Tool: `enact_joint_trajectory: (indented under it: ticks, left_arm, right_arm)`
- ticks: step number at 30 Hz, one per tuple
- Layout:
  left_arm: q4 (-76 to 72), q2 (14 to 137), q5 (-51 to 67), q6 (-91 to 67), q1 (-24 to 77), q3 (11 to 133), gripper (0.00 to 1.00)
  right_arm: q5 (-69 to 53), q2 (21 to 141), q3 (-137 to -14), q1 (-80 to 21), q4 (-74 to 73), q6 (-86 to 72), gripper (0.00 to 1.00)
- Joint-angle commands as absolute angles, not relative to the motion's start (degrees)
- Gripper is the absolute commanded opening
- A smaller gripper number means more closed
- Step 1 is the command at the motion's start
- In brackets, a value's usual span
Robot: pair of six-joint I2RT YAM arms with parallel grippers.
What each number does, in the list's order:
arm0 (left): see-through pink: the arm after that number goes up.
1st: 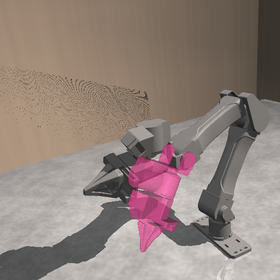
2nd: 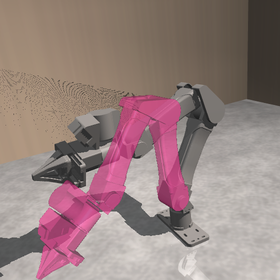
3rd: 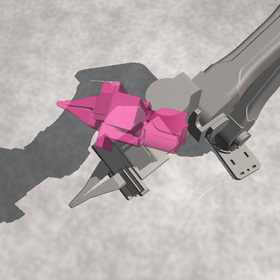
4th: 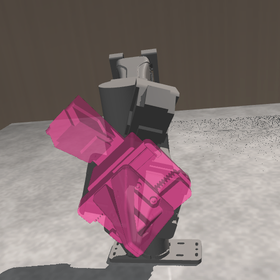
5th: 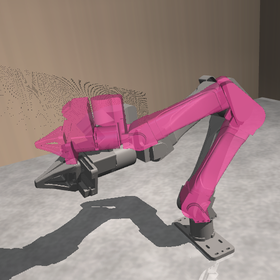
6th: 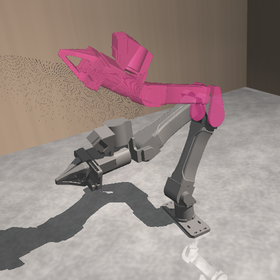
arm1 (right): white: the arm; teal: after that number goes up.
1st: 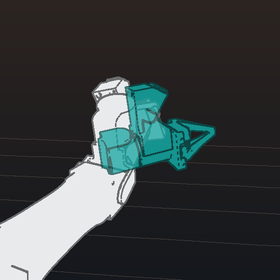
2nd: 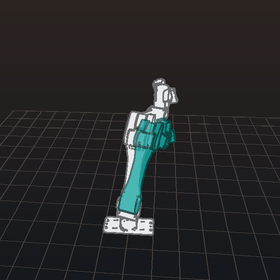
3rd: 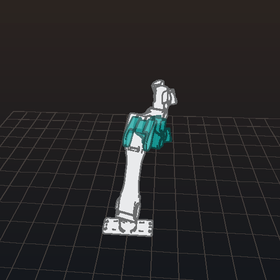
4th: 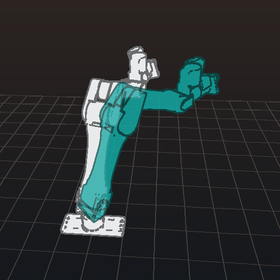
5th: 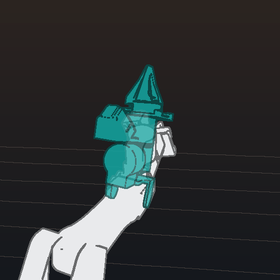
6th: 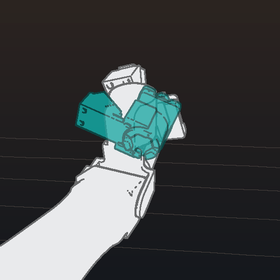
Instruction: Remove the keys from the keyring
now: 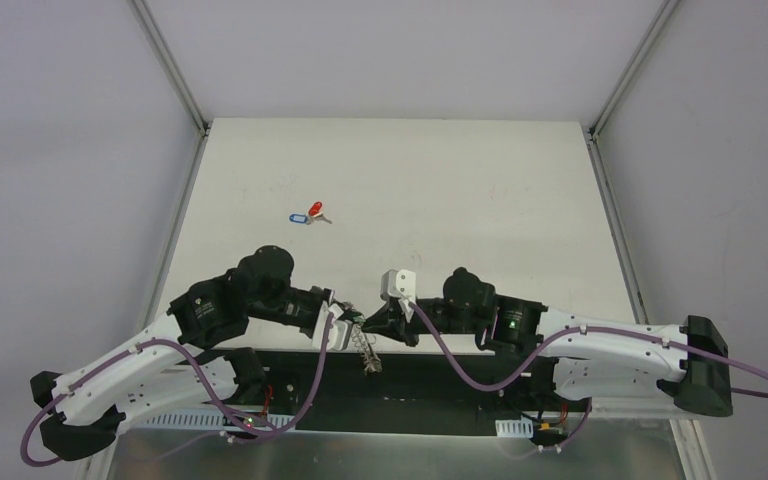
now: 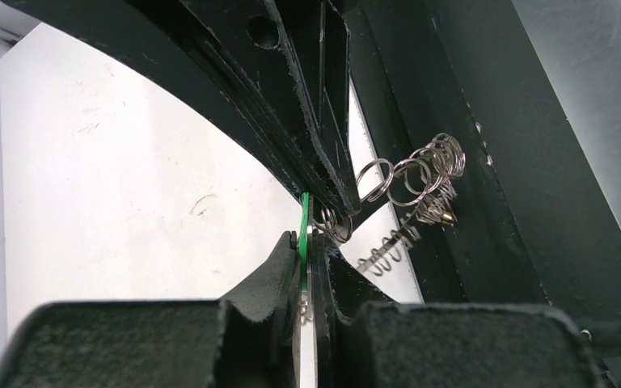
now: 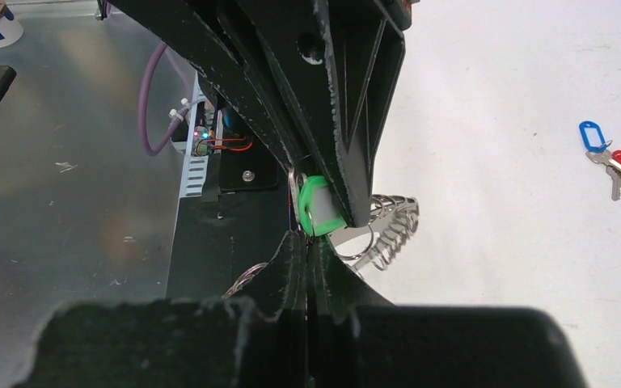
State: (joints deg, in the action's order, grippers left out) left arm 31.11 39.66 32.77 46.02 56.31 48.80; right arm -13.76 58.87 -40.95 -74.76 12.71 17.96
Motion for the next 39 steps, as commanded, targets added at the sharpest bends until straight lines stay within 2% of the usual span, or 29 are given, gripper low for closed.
enact_joint_trajectory:
  ticks: [1,6,12,30,35,36,39]
  left_arm:
    - [25.8,38.93,33.25,46.88,56.69,49.17,0.0]
    - [25.45,38.65,31.89,46.75,56.68,48.83,0.0]
    - [25.23,39.02,30.37,46.64,56.63,48.52,0.0]
    - [25.18,42.55,28.94,45.11,56.51,48.58,0.0]
    - [25.14,42.92,29.17,45.09,56.56,48.61,0.0]
    - [25.16,42.64,28.86,45.09,56.56,48.59,0.0]
    - [25.14,41.82,28.16,45.3,56.52,48.48,0.0]
  right_arm:
    - [-15.03,58.74,-43.63,-74.98,14.82,16.03,0.0]
    - [-10.92,57.96,-42.27,-72.28,17.5,7.57,0.0]
    - [-6.11,54.15,-32.76,-70.55,37.26,-2.39,0.0]
    - [-0.44,43.77,-21.54,-69.77,54.62,-2.94,0.0]
    - [-1.41,44.09,-20.52,-69.78,54.21,-2.93,0.0]
    - [-1.97,44.34,-21.08,-69.79,52.41,-2.9,0.01]
    - [-3.22,44.98,-22.91,-69.79,44.57,-2.84,0.2]
